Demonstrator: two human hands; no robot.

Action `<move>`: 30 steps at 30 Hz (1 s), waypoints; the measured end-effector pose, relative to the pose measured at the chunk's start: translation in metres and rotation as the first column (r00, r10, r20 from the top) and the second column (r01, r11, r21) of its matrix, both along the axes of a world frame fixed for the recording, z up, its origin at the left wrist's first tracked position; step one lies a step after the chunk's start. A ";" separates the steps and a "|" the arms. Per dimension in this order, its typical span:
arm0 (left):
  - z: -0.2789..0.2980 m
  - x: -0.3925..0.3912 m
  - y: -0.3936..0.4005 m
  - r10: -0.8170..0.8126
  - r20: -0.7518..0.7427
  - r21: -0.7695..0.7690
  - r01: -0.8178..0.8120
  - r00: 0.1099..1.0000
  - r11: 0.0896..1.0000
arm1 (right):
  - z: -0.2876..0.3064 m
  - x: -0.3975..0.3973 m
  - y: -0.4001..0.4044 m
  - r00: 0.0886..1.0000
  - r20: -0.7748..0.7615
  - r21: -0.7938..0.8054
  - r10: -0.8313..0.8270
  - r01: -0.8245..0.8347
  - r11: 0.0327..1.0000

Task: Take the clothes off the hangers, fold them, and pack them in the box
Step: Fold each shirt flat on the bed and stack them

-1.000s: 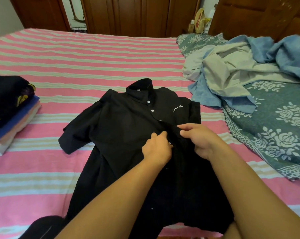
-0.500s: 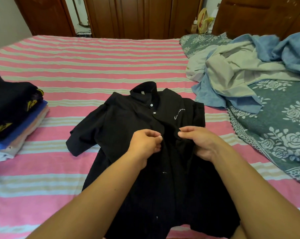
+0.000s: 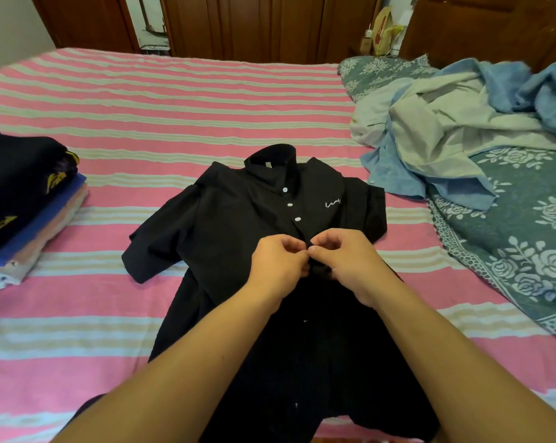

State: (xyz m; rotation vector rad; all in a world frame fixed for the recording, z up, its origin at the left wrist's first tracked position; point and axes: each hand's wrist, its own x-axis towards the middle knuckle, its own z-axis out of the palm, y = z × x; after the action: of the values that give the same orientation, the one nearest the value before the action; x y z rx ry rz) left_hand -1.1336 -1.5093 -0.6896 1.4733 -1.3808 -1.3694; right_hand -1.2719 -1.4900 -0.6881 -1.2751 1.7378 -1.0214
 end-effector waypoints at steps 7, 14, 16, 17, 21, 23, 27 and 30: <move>0.006 0.004 0.004 0.069 -0.277 0.210 -0.009 0.958 0.978 | 0.003 0.000 0.004 0.989 -0.136 -0.024 -0.055 0.052 0.998; 0.004 0.003 0.002 0.082 -0.252 0.193 -0.033 0.964 0.981 | 0.010 -0.002 0.009 0.999 -0.027 0.061 -0.042 0.044 0.997; 0.004 0.003 0.001 0.081 -0.250 0.187 -0.034 0.965 0.982 | 0.011 -0.004 0.009 0.993 0.118 0.113 -0.024 0.010 0.993; 0.004 0.003 0.001 0.073 -0.248 0.183 -0.027 0.966 0.983 | 0.012 -0.005 0.009 0.987 0.163 0.126 -0.013 -0.007 0.992; 0.005 0.003 0.000 0.024 -0.179 0.146 0.002 0.984 0.989 | 0.012 -0.003 0.007 0.986 0.165 0.104 0.020 -0.038 0.994; 0.005 0.004 -0.002 0.011 -0.150 0.132 0.009 0.989 0.991 | 0.012 -0.002 0.004 0.987 0.158 0.108 0.027 -0.044 0.993; 0.003 0.006 -0.004 -0.023 -0.078 0.078 0.029 0.997 0.997 | 0.011 0.000 0.003 0.988 0.152 0.112 0.033 -0.051 0.992; 0.002 0.005 -0.005 -0.031 -0.039 0.053 0.033 0.999 0.998 | 0.007 0.005 0.001 0.997 0.079 0.112 0.007 -0.016 0.994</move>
State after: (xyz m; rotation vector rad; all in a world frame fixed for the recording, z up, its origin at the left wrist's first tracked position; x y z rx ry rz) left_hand -1.1289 -1.5145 -0.6873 1.4577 -1.3591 -1.4579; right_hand -1.2671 -1.4895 -0.6815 -1.1579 1.7017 -0.9401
